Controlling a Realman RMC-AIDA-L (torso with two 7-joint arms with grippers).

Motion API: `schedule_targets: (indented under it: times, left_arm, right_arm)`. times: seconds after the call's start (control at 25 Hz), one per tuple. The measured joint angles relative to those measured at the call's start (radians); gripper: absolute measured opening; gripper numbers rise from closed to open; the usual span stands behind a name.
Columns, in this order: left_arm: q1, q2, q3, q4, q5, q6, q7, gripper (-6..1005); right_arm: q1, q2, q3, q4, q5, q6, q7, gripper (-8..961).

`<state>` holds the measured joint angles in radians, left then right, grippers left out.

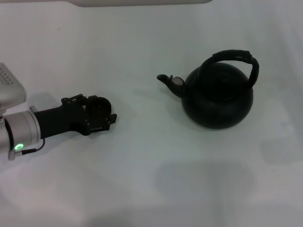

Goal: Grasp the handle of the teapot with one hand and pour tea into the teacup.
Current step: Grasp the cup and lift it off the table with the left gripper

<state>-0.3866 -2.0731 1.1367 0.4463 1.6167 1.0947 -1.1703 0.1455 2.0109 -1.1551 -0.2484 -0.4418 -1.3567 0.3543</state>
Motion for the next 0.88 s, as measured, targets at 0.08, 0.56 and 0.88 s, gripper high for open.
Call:
schedule_targets:
  times: [0.08, 0.56, 0.88]
  left_arm:
    - [0.0, 0.0, 0.001, 0.0, 0.0, -0.004, 0.0, 866]
    - [-0.003, -0.001, 0.026, 0.0, -0.002, -0.01, -0.005, 820]
    - [0.006, -0.001, 0.028, 0.009, 0.0, -0.002, -0.003, 730]
  right_arm:
    - [0.0, 0.0, 0.0, 0.0, 0.0, -0.002, 0.0, 751]
    - [-0.01, 0.0, -0.009, 0.0, 0.0, -0.013, 0.0, 751]
    - [-0.017, 0.0, -0.009, 0.0, 0.0, -0.018, 0.0, 751]
